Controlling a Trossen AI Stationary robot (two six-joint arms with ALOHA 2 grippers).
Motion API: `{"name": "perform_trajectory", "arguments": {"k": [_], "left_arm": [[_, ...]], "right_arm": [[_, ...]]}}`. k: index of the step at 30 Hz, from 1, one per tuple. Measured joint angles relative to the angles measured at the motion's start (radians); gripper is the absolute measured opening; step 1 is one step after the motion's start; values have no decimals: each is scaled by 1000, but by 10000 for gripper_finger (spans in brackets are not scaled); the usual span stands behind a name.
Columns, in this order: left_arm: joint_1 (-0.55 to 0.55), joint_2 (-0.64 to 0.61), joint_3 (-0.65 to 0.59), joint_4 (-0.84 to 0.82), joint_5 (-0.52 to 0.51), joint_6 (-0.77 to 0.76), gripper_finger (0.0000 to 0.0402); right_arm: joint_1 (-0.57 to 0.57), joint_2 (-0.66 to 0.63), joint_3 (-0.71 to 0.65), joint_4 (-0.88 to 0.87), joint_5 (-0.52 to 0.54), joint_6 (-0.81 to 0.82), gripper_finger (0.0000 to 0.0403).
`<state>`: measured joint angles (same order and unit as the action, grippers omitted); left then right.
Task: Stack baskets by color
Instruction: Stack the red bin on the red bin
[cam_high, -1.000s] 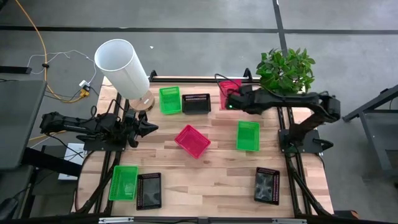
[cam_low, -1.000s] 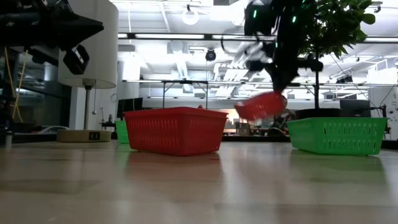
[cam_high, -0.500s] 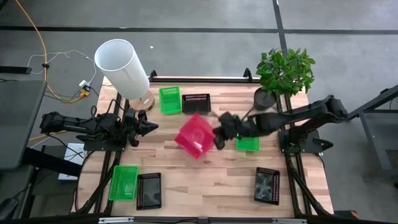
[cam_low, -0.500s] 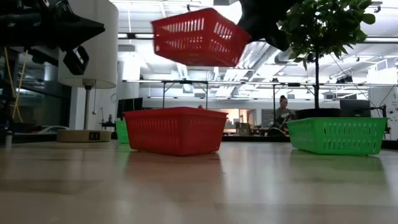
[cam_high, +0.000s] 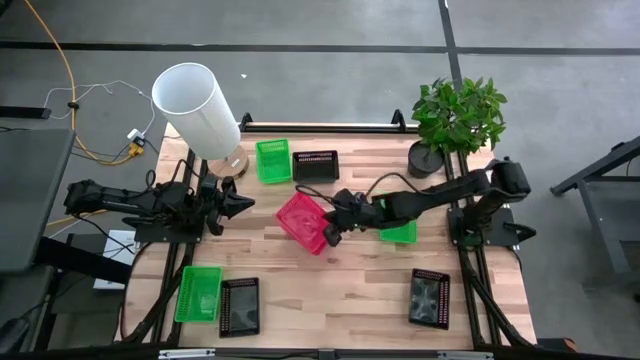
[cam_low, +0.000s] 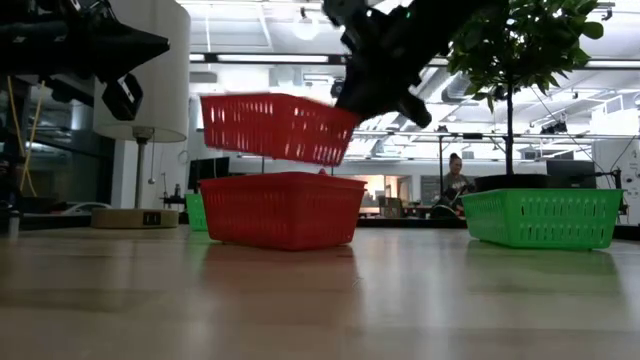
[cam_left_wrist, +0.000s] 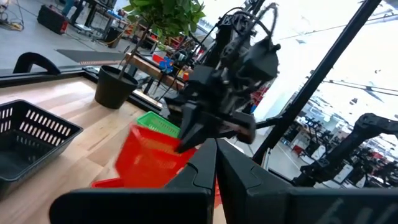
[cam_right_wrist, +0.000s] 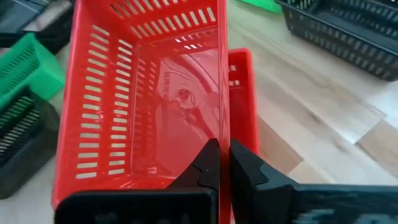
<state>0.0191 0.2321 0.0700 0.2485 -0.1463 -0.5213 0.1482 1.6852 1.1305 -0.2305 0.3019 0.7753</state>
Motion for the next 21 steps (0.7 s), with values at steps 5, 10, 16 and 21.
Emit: {"name": "perform_trajectory", "arguments": {"k": [5,10,16,21], "left_arm": [[0,0,0,0,-1,-1,0],[0,0,0,0,-2,0,0],[0,0,0,0,-11,0,0],[0,0,0,0,-23,0,0]], "right_arm": [[-29,6,0,-5,-101,-65,0],[-37,6,0,-57,-129,-94,0],[-37,6,0,-84,-129,-84,0],[-37,6,0,-86,-148,-95,0]]}}
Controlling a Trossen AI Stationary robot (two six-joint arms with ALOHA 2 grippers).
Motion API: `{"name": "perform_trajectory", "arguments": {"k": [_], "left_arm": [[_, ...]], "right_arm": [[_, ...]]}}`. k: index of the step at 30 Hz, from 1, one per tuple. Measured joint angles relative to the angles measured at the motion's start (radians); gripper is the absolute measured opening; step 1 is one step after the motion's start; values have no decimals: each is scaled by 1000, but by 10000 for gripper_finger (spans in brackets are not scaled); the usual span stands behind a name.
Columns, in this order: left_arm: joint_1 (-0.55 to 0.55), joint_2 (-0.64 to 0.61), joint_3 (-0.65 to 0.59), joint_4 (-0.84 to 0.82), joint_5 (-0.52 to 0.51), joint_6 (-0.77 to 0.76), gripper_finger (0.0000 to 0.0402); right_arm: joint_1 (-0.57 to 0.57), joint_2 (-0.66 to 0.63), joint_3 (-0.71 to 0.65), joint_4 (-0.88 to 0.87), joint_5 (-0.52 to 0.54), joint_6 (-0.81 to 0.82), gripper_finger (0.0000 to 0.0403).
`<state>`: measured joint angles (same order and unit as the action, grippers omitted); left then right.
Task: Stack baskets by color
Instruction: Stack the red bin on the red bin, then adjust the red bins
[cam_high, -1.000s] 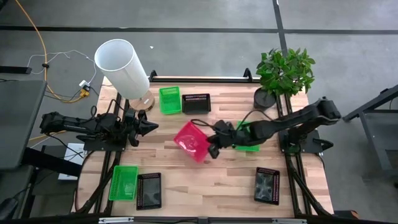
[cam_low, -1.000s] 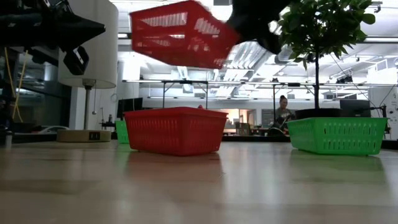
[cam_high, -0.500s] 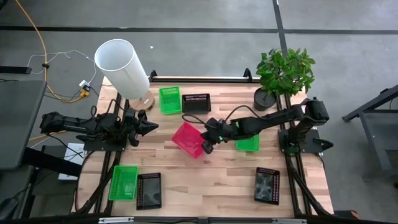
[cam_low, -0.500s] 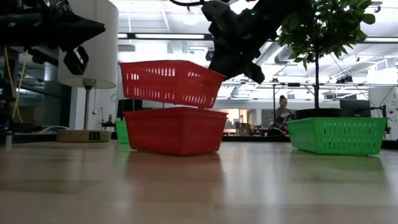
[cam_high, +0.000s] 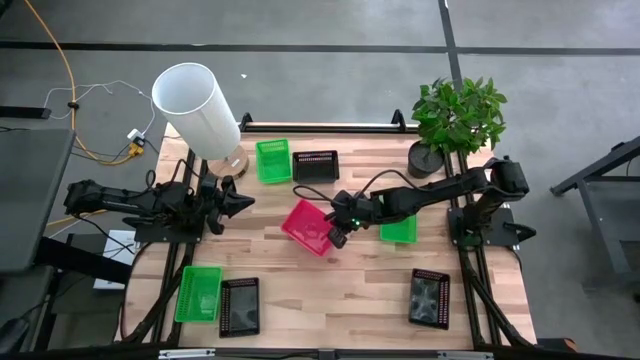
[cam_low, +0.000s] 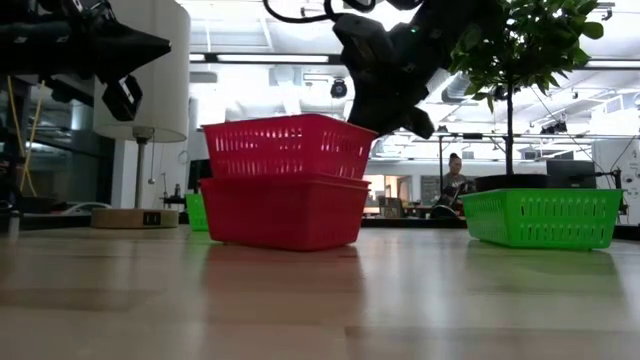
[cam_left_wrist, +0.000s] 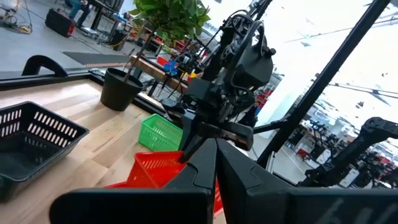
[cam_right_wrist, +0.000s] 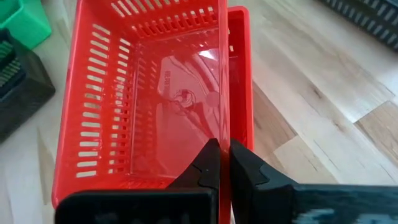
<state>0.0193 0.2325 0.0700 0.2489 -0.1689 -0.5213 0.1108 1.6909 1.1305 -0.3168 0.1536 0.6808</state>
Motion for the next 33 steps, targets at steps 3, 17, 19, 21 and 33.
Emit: {"name": "perform_trajectory", "arguments": {"k": [3,17,19,21,33], "left_arm": [[0,0,0,0,0,0,0],[0,0,0,0,0,0,0],[0,0,0,-1,1,0,0],[0,0,0,-1,1,0,0],[0,0,0,-13,0,0,0]], "right_arm": [[0,0,0,0,-13,-13,4],[-10,-32,6,-1,-32,-54,149],[-21,-50,22,-9,-49,-76,172],[-31,-73,45,-26,-68,-85,190],[76,-61,61,-141,-285,-173,108]]}}
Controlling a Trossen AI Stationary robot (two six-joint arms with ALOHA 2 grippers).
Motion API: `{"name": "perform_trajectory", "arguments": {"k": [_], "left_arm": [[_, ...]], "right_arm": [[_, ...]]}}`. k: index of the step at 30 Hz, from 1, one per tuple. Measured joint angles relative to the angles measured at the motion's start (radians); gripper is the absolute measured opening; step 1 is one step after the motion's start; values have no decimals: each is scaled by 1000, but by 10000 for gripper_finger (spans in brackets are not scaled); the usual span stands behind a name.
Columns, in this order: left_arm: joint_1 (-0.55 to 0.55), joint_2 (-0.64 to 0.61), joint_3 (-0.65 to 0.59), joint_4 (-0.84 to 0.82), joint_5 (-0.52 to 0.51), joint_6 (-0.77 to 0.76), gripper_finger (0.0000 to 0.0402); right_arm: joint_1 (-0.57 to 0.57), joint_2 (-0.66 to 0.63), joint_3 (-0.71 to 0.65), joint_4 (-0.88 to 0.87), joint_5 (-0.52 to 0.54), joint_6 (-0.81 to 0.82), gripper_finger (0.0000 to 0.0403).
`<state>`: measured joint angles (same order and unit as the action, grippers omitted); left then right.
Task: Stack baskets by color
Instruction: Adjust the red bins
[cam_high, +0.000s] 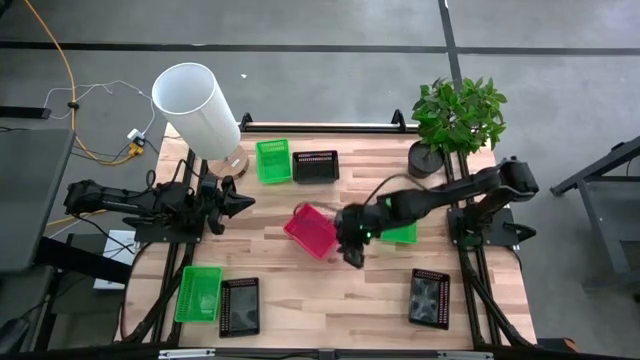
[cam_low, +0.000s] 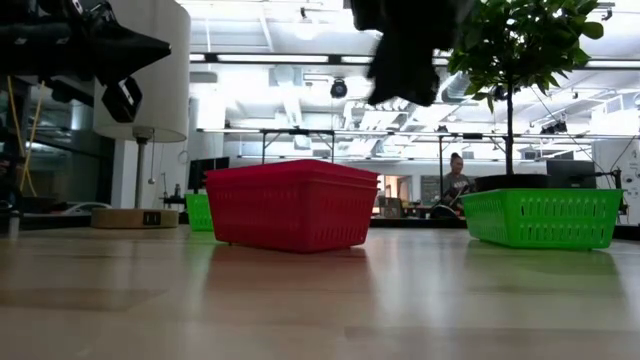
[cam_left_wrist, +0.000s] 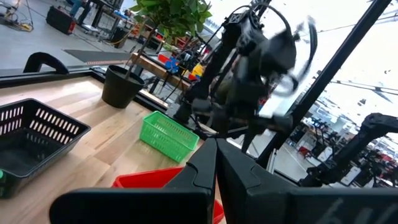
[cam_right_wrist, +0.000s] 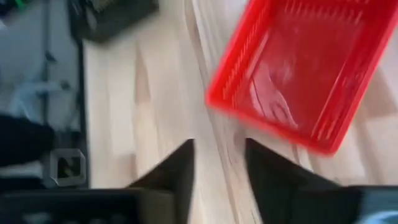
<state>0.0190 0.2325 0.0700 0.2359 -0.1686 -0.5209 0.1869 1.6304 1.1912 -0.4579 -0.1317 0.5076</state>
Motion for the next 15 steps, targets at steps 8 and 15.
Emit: {"name": "perform_trajectory", "arguments": {"k": [8,15], "left_arm": [[0,0,0,0,-1,0,0],[0,0,0,0,-3,-1,0]], "right_arm": [[54,148,0,-15,62,8,23],[14,199,-1,-22,161,8,6]]}}
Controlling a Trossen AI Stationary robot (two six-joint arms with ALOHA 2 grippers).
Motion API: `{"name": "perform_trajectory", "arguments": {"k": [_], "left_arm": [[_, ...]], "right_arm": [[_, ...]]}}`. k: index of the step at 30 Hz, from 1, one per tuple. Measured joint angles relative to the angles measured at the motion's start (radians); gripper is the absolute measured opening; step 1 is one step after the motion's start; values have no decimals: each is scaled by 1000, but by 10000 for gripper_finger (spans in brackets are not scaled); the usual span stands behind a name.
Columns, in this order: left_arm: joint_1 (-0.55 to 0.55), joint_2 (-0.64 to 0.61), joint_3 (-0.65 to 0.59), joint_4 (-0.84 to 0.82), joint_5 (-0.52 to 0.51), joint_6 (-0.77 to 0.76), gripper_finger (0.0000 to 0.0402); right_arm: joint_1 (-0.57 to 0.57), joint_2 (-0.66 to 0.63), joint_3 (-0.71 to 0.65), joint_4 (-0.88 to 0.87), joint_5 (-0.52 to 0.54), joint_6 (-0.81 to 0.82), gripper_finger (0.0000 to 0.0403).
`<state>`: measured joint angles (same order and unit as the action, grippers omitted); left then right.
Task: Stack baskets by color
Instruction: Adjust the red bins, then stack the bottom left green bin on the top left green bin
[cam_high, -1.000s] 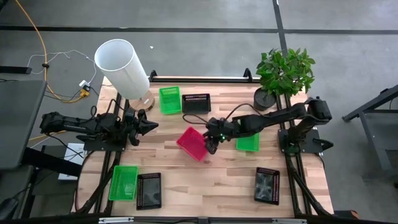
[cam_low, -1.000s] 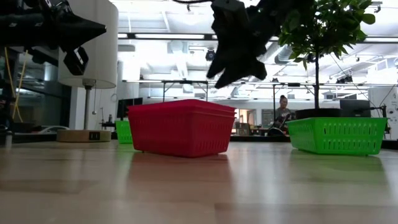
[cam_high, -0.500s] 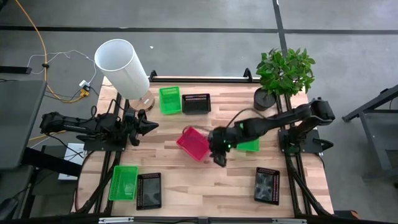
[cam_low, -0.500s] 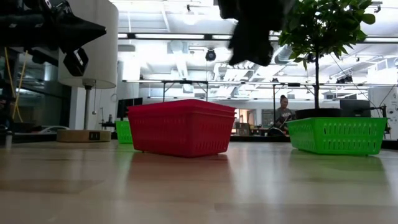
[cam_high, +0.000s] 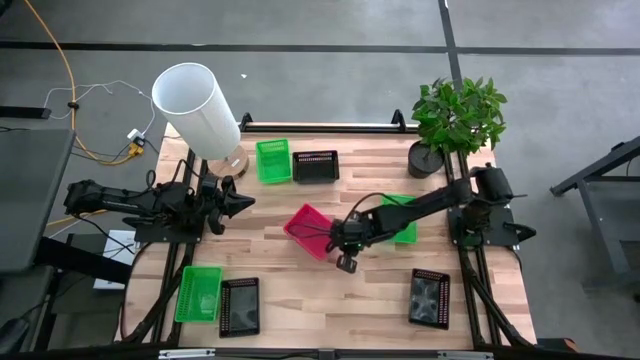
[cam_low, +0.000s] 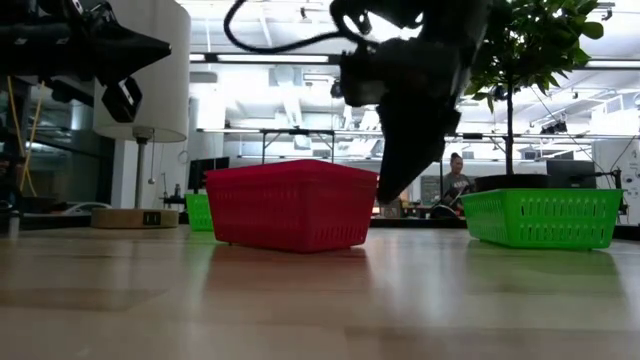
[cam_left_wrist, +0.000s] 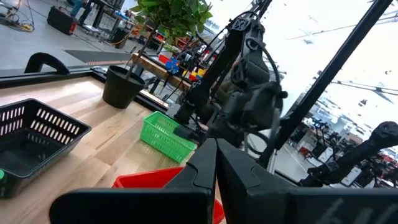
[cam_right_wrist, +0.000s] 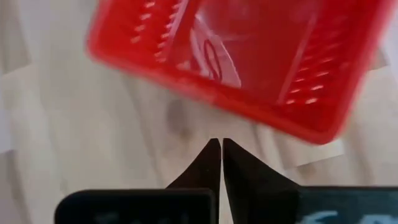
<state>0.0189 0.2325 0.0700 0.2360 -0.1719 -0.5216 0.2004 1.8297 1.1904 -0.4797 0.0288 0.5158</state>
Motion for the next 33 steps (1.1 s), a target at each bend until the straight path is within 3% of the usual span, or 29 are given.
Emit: {"name": "perform_trajectory", "arguments": {"k": [20,24,30,33], "left_arm": [[0,0,0,0,-24,1,0],[0,0,0,0,-26,1,0],[0,0,30,-35,-27,23,0],[0,0,83,-120,-27,74,0]], "right_arm": [[-186,0,0,59,58,-132,0],[-202,-10,0,2,38,-140,0],[-181,-137,-1,-223,76,-151,0],[-145,-245,-25,-237,101,-140,0]]}}
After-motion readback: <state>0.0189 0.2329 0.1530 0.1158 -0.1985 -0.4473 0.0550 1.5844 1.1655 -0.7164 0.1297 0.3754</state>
